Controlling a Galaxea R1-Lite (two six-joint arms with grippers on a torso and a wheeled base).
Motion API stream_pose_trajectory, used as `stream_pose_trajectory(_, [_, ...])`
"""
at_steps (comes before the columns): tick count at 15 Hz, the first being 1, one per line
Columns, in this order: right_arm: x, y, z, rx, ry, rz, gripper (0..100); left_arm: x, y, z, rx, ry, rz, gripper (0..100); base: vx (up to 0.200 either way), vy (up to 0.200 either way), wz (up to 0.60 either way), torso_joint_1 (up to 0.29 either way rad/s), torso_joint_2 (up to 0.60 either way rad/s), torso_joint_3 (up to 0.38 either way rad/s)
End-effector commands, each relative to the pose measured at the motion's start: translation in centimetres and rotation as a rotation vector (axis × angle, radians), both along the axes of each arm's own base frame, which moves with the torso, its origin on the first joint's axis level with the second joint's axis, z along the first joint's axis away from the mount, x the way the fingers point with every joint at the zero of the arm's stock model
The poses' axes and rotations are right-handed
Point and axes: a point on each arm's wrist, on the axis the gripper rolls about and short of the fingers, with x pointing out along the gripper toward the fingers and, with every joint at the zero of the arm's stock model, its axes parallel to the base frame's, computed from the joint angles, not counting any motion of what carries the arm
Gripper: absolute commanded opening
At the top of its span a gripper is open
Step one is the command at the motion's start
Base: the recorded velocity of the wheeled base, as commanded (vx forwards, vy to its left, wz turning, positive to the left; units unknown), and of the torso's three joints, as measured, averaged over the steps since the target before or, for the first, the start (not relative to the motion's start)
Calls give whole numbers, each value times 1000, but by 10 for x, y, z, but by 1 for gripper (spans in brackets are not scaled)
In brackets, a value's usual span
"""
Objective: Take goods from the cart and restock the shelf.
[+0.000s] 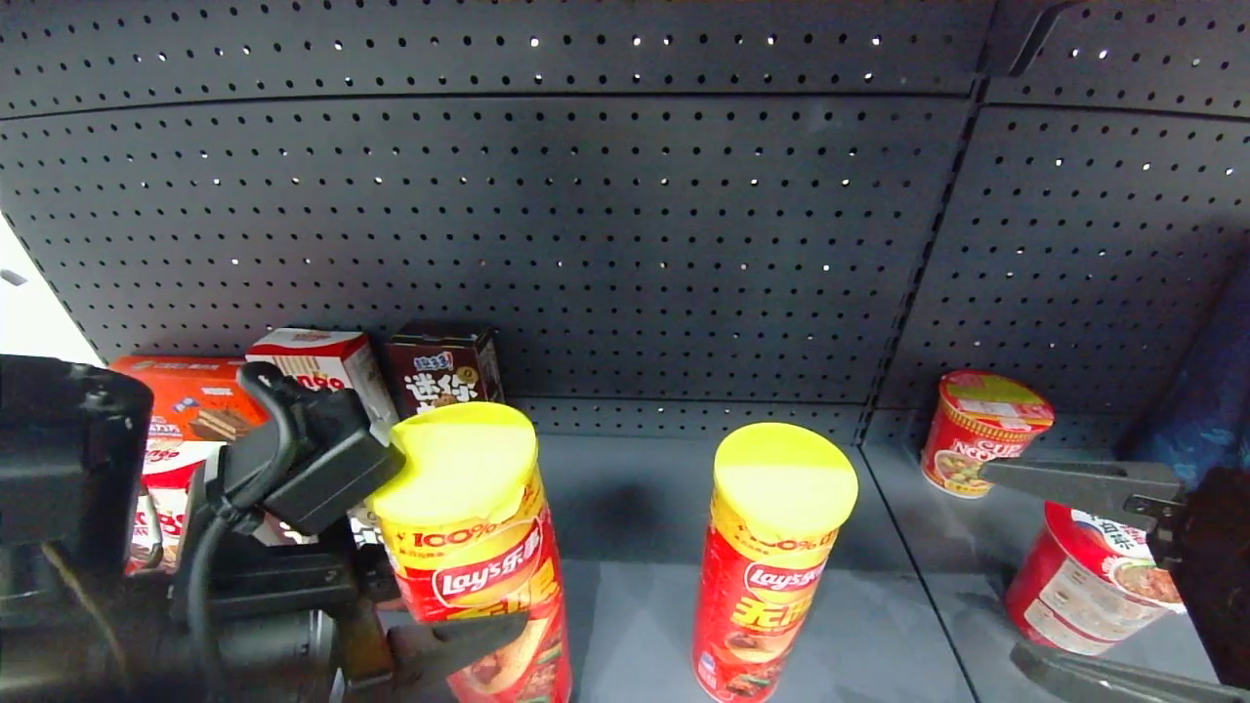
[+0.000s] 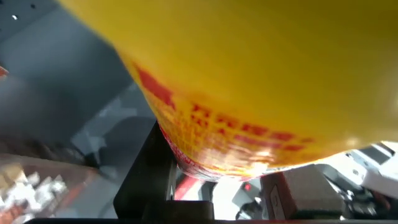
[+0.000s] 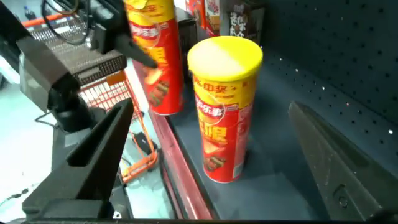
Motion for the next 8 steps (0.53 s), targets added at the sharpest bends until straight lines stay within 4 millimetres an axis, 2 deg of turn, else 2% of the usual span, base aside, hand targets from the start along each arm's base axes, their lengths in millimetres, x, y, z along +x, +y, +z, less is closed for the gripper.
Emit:
stream_pose_trajectory(1, [0, -4, 4, 17, -14, -44, 100, 12, -8, 2, 9, 4, 11, 0, 0, 0, 0, 0, 0, 0])
stream_pose_trajectory(3, [0, -6, 5, 29, 2, -67, 100, 19, -12, 5, 8, -5, 13, 0, 0, 0, 0, 0, 0, 0])
stream_pose_trajectory(8, [-1, -8, 1, 31, 21, -127, 100, 45, -21, -5, 13, -47, 27, 0, 0, 0, 0, 0, 0, 0])
